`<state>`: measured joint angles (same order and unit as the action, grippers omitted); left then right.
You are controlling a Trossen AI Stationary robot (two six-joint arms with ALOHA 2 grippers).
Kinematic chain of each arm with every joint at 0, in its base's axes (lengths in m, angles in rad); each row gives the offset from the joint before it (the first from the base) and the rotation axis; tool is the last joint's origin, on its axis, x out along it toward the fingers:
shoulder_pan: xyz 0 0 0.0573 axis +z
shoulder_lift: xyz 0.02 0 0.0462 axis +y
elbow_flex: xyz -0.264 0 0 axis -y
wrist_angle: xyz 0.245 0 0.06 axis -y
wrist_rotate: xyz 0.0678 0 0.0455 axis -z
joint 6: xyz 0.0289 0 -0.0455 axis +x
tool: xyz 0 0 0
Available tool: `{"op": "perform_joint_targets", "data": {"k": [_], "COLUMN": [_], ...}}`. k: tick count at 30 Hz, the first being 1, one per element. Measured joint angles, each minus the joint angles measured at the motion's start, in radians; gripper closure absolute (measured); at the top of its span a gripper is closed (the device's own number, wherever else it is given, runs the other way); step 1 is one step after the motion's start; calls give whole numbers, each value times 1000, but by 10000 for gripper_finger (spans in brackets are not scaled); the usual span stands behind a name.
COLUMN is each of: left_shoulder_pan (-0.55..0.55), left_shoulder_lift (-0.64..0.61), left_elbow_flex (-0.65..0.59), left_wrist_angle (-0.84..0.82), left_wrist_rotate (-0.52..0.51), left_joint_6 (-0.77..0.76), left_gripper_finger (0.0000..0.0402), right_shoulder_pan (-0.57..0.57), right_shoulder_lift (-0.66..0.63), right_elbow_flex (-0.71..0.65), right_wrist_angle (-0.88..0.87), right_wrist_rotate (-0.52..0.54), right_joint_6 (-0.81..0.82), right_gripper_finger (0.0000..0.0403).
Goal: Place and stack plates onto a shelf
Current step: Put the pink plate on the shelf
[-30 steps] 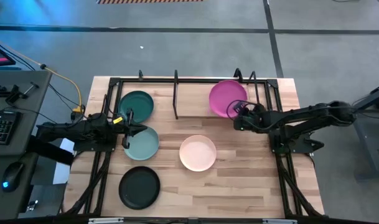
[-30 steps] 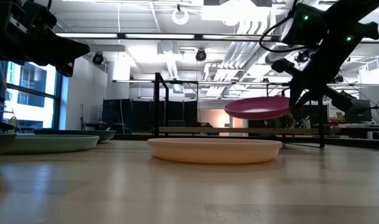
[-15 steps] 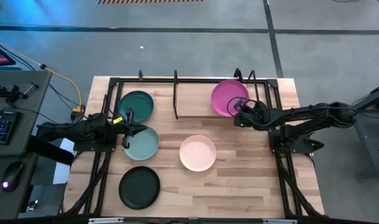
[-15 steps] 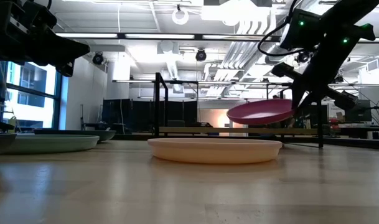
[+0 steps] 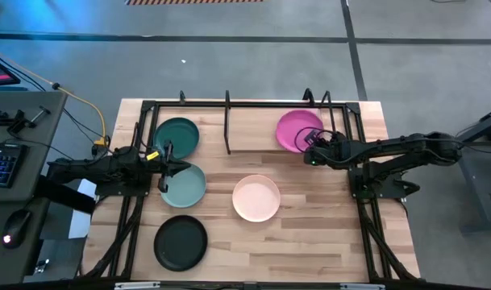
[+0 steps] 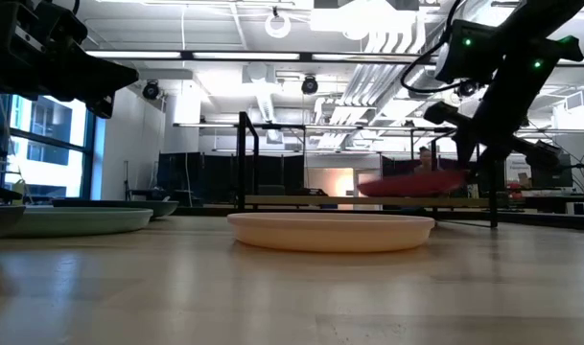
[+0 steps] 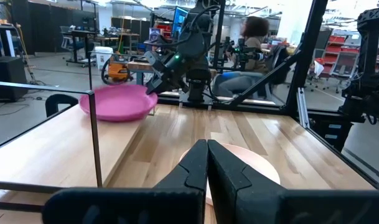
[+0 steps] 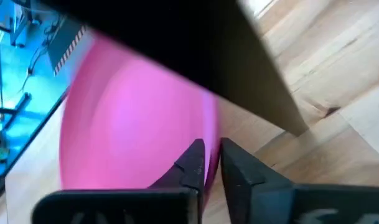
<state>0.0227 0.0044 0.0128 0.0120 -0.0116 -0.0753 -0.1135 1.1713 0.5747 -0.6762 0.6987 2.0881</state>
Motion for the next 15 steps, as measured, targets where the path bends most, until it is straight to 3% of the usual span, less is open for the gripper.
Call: {"op": "perform_joint_targets", "data": {"k": [10,15], "left_shoulder_pan": [0,0], "left_shoulder_lift": [0,0], "left_elbow_flex": [0,0], "left_wrist_angle": [0,0], "left_wrist_rotate": [0,0], "left_joint_6": [0,0], "left_gripper_finger": [401,401], "right_shoulder_pan": [1,1], "right_shoulder_lift": [-49,-121], "right_elbow_flex": [0,0], "right_wrist_angle": [7,-4], "right_wrist_rotate": [-19,-10], "right_joint_6": [0,-72], "right_gripper_finger": [233,204]}}
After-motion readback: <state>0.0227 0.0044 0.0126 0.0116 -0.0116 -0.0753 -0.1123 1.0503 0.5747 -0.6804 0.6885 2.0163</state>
